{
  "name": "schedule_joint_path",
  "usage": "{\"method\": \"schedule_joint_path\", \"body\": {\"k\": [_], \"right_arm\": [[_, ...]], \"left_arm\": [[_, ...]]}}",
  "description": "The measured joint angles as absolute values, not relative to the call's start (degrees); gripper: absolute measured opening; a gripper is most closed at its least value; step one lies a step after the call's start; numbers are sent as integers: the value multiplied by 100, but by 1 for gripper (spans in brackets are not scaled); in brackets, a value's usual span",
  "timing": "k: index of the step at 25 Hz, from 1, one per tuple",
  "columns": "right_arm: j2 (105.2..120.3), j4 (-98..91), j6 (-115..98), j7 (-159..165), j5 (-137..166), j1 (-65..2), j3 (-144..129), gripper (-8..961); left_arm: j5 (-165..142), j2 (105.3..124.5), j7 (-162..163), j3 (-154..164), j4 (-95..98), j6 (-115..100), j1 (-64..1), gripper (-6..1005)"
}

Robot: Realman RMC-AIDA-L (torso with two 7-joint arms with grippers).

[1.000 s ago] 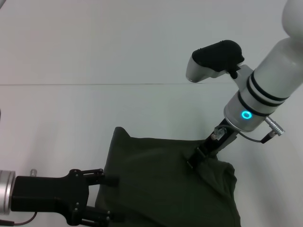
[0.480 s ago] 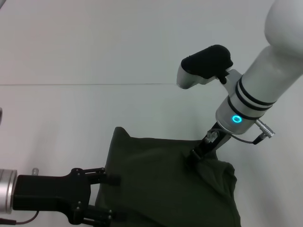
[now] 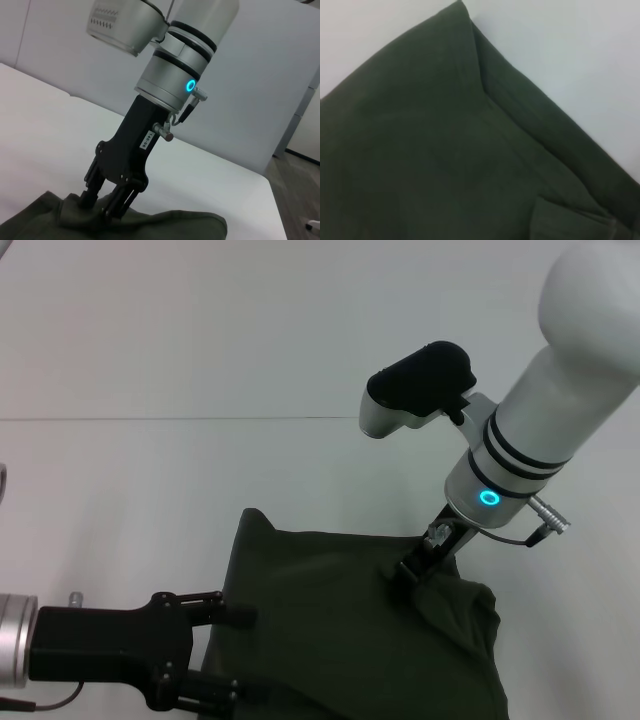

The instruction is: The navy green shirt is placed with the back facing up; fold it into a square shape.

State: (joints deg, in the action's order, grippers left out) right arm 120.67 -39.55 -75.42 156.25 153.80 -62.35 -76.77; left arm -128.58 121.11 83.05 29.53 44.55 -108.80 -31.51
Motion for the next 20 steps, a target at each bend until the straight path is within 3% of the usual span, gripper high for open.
{"method": "schedule_joint_path", "body": {"k": [7, 9, 15, 20], "right_arm": [[12067, -3945, -7541, 15615, 15380, -6284, -7826, 589], [12067, -3945, -7538, 15620, 15381, -6284, -7859, 366], [12067, -3988, -7533, 15594, 15380, -6285, -7867, 164], [12061, -4012, -7546, 15569, 15368, -6269, -7844, 86]], "left_arm": [[-12858, 12111, 8305, 2953, 4451, -10847, -3171, 948], [-12858, 12111, 8305, 2953, 4450, -10845, -3174, 948], [-12858, 12111, 8306, 2953, 4438, -10845, -3174, 948], [-12858, 12111, 8305, 2949, 4444, -10845, -3173, 947]]}}
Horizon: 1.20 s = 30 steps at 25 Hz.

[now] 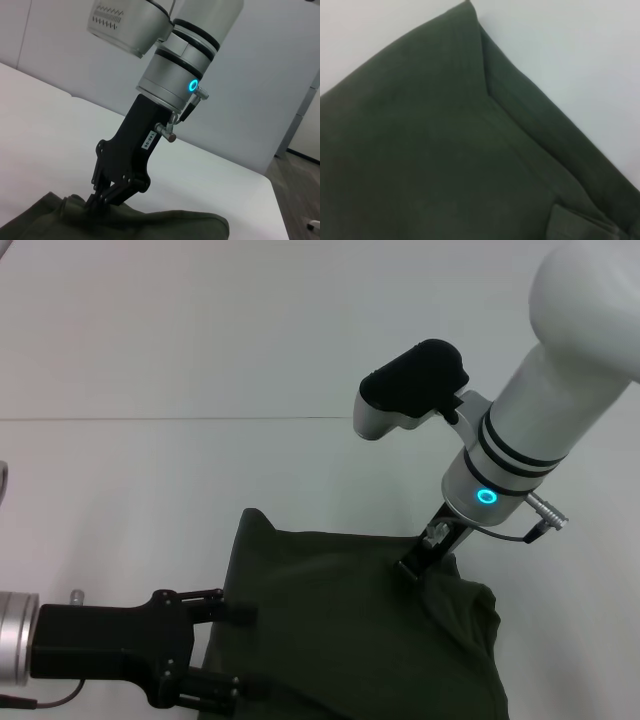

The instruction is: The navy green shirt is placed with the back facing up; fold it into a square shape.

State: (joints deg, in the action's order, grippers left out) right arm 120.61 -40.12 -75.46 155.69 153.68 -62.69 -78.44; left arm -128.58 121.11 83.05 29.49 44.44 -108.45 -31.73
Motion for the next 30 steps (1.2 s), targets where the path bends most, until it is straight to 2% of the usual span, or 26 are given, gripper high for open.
{"method": "schedule_joint_path", "body": {"k": [6, 14, 21, 30], "right_arm": [[12022, -4067, -7521, 15611, 15363, -6144, -7649, 42], [11980, -4643, -7607, 15770, 15404, -5715, -7223, 42], [12000, -4880, -7774, 15802, 15350, -5386, -6760, 42], [11986, -5306, -7678, 15819, 14997, -4675, -6297, 41]], "left_arm": [[-12858, 12111, 8258, 2919, 4441, -10846, -3162, 947], [-12858, 12102, 8254, 2909, 4438, -10846, -3156, 947], [-12858, 12102, 8249, 2908, 4438, -10824, -3155, 948], [-12858, 12102, 8244, 2891, 4438, -10819, -3137, 947]]}}
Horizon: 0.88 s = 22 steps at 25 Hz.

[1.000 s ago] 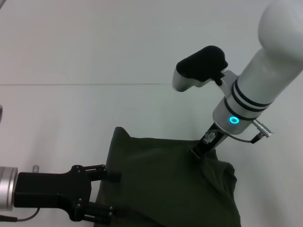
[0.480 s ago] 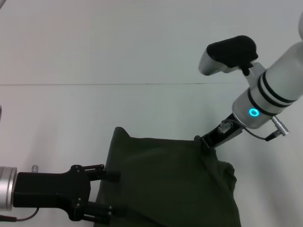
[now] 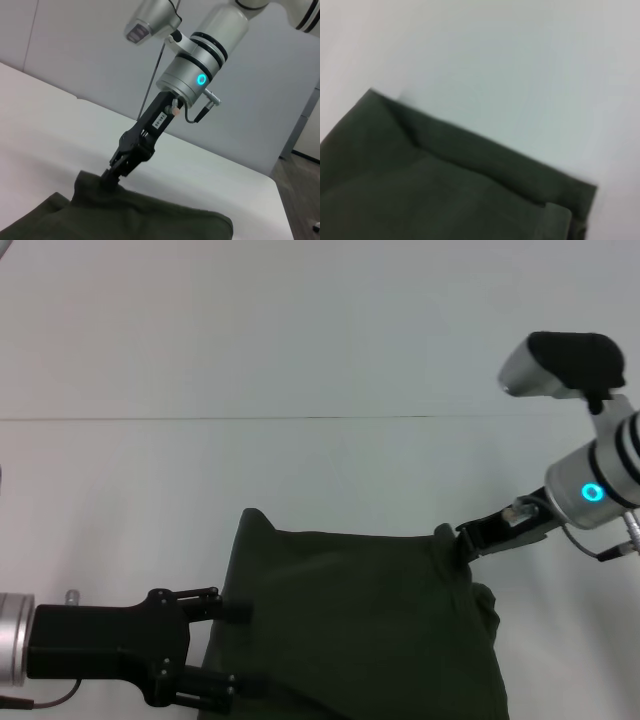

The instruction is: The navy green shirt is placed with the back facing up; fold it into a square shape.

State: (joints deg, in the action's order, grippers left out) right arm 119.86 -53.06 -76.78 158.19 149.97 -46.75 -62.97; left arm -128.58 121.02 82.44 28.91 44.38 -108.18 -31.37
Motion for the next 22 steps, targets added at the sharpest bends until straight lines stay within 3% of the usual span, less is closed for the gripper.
{"method": "schedule_joint_path", "body": {"k": [16, 22], "right_arm": [[11973, -5344, -7395, 15664, 14870, -4254, -5722, 41], [11915, -5542, -7790, 14443, 13221, -3835, -4754, 107]], "left_arm": [[-12858, 12109, 8266, 2891, 4420, -10820, -3146, 947], [-12728, 12109, 8458, 2842, 4402, -10798, -3146, 947]]}}
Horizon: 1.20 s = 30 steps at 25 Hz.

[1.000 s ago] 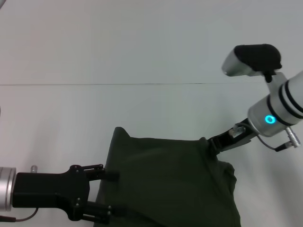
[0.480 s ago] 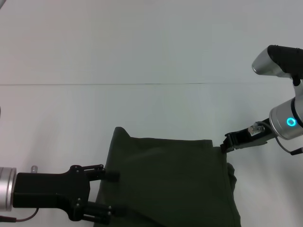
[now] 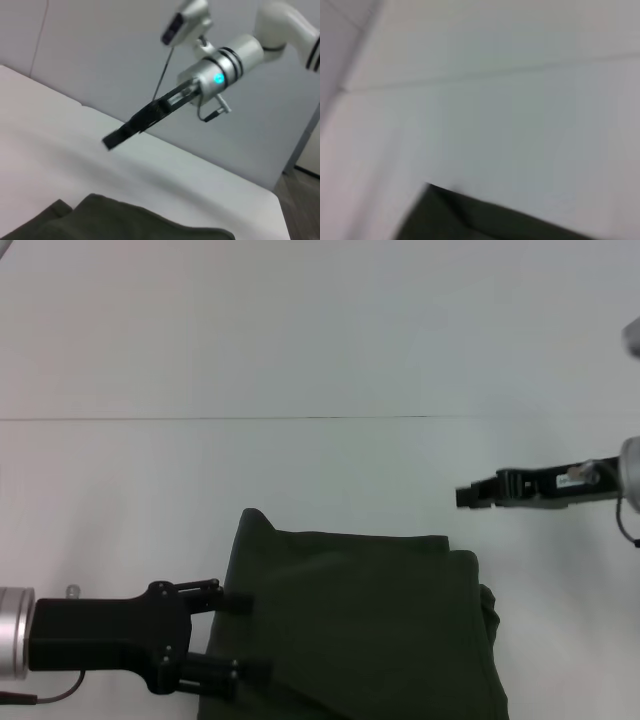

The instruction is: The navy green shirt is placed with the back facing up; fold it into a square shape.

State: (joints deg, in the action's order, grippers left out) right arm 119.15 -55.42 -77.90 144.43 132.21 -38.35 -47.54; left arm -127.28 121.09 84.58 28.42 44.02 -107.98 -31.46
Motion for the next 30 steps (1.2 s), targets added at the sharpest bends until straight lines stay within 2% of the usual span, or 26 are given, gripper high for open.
{"method": "schedule_joint_path", "body": {"k": [5, 8, 13, 19, 24, 30], "right_arm": [[11897, -5304, -8362, 12348, 11412, -3225, -4176, 162], [11917, -5047, -8591, 10964, 10728, -2887, -4116, 395], [11864, -4349, -8850, 9070, 10614, -2806, -4127, 653], [11975, -3724, -8869, 7241, 10842, -2876, -4381, 756], [11987, -3514, -8768, 6907, 10862, -3072, -5115, 842], [12029, -3370, -8532, 6550, 10807, -3443, -6001, 838]], "left_arm": [[-12696, 12043, 8906, 2669, 4279, -10780, -3201, 947], [-12716, 12023, 9325, 2649, 4264, -10817, -3214, 948], [-12859, 11991, 9856, 2692, 4262, -11102, -3216, 948], [-12849, 11993, 9968, 2442, 4200, -11058, -3217, 947], [-12995, 11955, 10231, 2408, 4139, -10889, -3263, 948], [-13007, 11953, 10249, 2286, 4129, -10782, -3241, 948]]}}
